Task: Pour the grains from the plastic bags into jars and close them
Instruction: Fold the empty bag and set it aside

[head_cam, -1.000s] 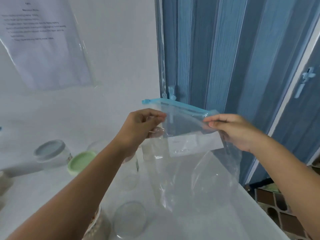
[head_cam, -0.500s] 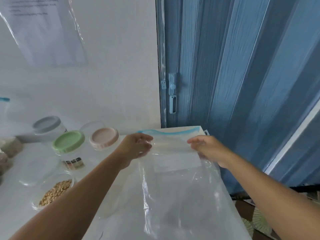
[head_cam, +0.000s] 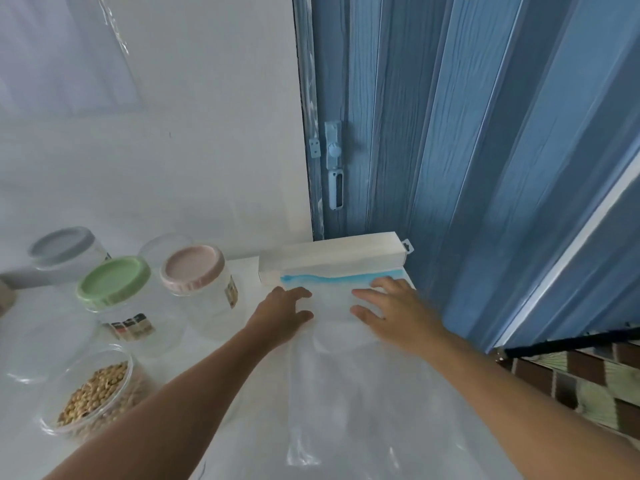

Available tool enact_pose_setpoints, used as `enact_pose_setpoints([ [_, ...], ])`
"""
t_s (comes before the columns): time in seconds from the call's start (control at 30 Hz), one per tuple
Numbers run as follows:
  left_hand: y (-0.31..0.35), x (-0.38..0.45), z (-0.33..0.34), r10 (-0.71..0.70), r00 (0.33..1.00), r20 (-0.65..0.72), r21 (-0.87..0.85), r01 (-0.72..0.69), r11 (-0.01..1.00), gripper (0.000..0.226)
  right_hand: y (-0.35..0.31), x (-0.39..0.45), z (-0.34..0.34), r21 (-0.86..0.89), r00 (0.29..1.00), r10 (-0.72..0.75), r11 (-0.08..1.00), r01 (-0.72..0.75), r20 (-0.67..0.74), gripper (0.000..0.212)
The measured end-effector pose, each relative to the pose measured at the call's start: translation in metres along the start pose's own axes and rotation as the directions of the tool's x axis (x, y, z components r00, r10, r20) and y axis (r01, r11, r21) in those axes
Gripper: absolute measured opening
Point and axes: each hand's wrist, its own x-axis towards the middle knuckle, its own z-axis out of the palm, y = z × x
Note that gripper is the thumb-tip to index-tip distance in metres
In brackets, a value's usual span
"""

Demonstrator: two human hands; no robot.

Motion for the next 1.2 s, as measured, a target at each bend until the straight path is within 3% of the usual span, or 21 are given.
enact_pose_setpoints([
  [0.07, 0.002, 0.002, -0.003, -0.053, 0.997, 0.061, 0.113, 0.046, 0.993, 0.052, -0.006, 0.000, 0.007, -0.064, 0.975, 0.007, 0.998, 0.008, 0.223, 0.064],
  [0.1, 0.004, 0.003, -0.006, -0.066, 0.996, 0.055, 0.169, 0.056, 0.984, 0.055, -0.006, 0.001, 0.012, -0.072, 0.963, 0.009, 0.997, 0.011, 0.269, 0.064],
  [0.23, 0.011, 0.015, -0.017, 0.076, 0.986, -0.151, 0.411, -0.007, 0.912, 0.059, -0.001, 0.005, 0.024, -0.142, 0.959, -0.015, 0.988, 0.058, 0.284, 0.069],
  [0.37, 0.012, 0.042, -0.016, 0.206, 0.947, -0.246, 0.472, -0.068, 0.879, 0.057, 0.001, 0.007, 0.026, -0.133, 0.962, -0.029, 0.989, 0.068, 0.272, 0.080],
  [0.5, 0.007, 0.067, -0.013, 0.170, 0.963, -0.209, 0.394, -0.076, 0.916, 0.054, 0.002, 0.007, 0.031, -0.111, 0.963, -0.016, 0.993, 0.048, 0.269, 0.100],
  [0.6, -0.001, 0.078, -0.012, 0.123, 0.966, -0.226, 0.155, -0.089, 0.984, 0.045, 0.005, 0.010, 0.035, -0.099, 0.967, -0.009, 0.994, 0.036, 0.255, 0.100],
  [0.73, -0.003, 0.084, -0.022, 0.118, 0.940, -0.319, -0.060, -0.145, 0.988, 0.041, 0.007, 0.011, 0.038, -0.080, 0.965, -0.012, 0.996, 0.035, 0.261, 0.093],
  [0.97, 0.014, 0.073, -0.037, 0.248, 0.906, -0.342, -0.025, -0.272, 0.962, 0.039, 0.008, 0.027, 0.040, -0.078, 0.970, -0.004, 0.997, 0.024, 0.241, 0.073],
  [1.2, -0.002, 0.056, -0.012, 0.314, 0.918, -0.243, 0.030, -0.317, 0.948, 0.036, 0.008, 0.042, 0.036, -0.052, 0.969, -0.015, 0.998, 0.029, 0.247, 0.078],
])
